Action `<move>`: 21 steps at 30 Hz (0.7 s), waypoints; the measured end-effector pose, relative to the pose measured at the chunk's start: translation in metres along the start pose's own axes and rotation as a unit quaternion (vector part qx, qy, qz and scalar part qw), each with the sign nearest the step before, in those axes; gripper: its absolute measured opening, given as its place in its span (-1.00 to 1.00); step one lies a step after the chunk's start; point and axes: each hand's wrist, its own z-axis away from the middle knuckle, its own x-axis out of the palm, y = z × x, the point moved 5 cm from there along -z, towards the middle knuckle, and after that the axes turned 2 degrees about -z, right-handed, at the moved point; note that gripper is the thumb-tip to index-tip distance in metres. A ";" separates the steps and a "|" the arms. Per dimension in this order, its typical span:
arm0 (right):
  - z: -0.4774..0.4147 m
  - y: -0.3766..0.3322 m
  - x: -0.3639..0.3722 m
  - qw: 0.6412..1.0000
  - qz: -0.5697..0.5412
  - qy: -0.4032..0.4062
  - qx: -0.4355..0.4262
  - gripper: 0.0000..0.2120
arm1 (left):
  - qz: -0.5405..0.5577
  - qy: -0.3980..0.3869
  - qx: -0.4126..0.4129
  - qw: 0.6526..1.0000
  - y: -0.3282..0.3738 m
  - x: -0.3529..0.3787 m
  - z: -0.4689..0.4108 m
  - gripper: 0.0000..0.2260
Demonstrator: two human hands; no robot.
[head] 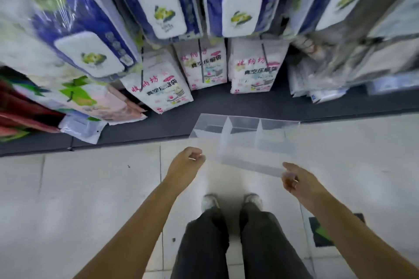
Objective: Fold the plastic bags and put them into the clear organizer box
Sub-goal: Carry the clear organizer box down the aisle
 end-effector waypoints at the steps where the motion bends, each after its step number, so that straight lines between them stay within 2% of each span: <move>1: 0.026 -0.001 -0.014 1.000 -0.013 0.004 0.001 -0.82 | -0.012 -0.004 0.016 1.000 0.014 -0.007 0.017 -0.79; 7: 0.173 -0.006 -0.098 0.996 -0.066 0.032 -0.051 -0.81 | -0.054 -0.077 0.130 0.987 0.105 -0.011 0.116 -0.88; 10: 0.233 0.009 -0.142 0.988 -0.130 0.017 -0.081 -0.74 | -0.076 -0.128 0.180 0.972 0.147 0.012 0.153 -0.90; 14: 0.274 0.047 -0.195 0.965 -0.229 0.079 -0.099 -0.61 | -0.099 -0.194 0.243 0.945 0.200 0.061 0.182 -0.91; 18: 0.282 0.072 -0.244 0.934 -0.323 0.132 -0.081 -0.75 | -0.148 -0.234 0.299 0.913 0.252 0.123 0.193 -0.90; 21: 0.282 0.061 -0.298 0.913 -0.356 0.178 -0.090 -0.82 | -0.204 -0.250 0.326 0.889 0.286 0.174 0.193 -0.90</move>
